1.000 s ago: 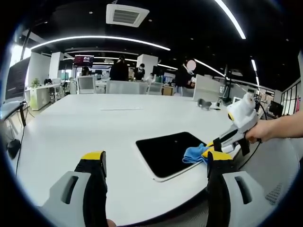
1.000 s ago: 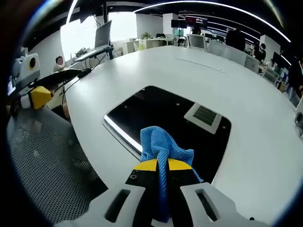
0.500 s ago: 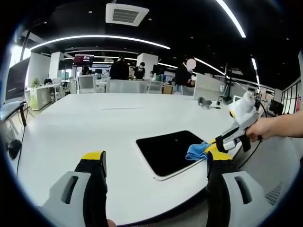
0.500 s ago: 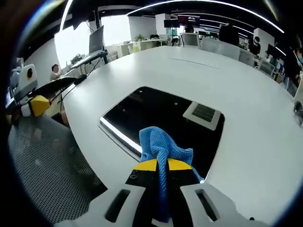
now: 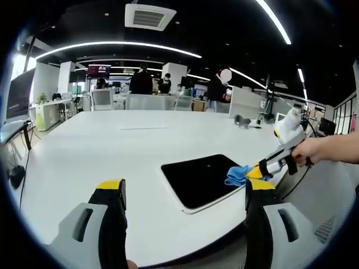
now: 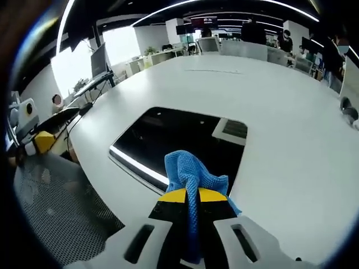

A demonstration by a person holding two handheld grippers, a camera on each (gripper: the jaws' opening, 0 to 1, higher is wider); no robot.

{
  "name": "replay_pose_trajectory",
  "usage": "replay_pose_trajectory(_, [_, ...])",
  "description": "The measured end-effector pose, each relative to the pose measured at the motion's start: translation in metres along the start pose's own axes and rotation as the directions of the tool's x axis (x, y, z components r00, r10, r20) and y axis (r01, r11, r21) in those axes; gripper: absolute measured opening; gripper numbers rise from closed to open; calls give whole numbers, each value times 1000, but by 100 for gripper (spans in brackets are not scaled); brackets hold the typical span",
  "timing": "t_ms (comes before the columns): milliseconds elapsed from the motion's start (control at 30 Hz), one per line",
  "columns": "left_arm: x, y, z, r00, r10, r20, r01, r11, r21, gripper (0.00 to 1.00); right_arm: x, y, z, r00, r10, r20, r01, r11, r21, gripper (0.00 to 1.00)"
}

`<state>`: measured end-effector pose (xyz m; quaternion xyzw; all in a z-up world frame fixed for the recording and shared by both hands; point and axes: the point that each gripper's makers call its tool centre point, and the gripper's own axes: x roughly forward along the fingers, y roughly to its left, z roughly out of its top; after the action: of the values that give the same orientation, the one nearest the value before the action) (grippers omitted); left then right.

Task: Wipe the mirror surface with the cleaning cloth until all visible marks leave the cleaned area.

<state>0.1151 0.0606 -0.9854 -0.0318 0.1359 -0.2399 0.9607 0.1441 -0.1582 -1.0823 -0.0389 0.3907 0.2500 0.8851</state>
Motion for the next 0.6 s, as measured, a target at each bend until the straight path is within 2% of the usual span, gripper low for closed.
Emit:
replay_pose_trajectory(167, [0,0,0,1000,1,1,-1,1000,1,85,-3,-6,-1,1000,-16,3,16,1000,25,0])
replay_pose_trajectory(600, [0,1,2,1000,2,8,-2,1000,1,85,-2,-5,-2,1000,-28,-13,28,999,-33,0])
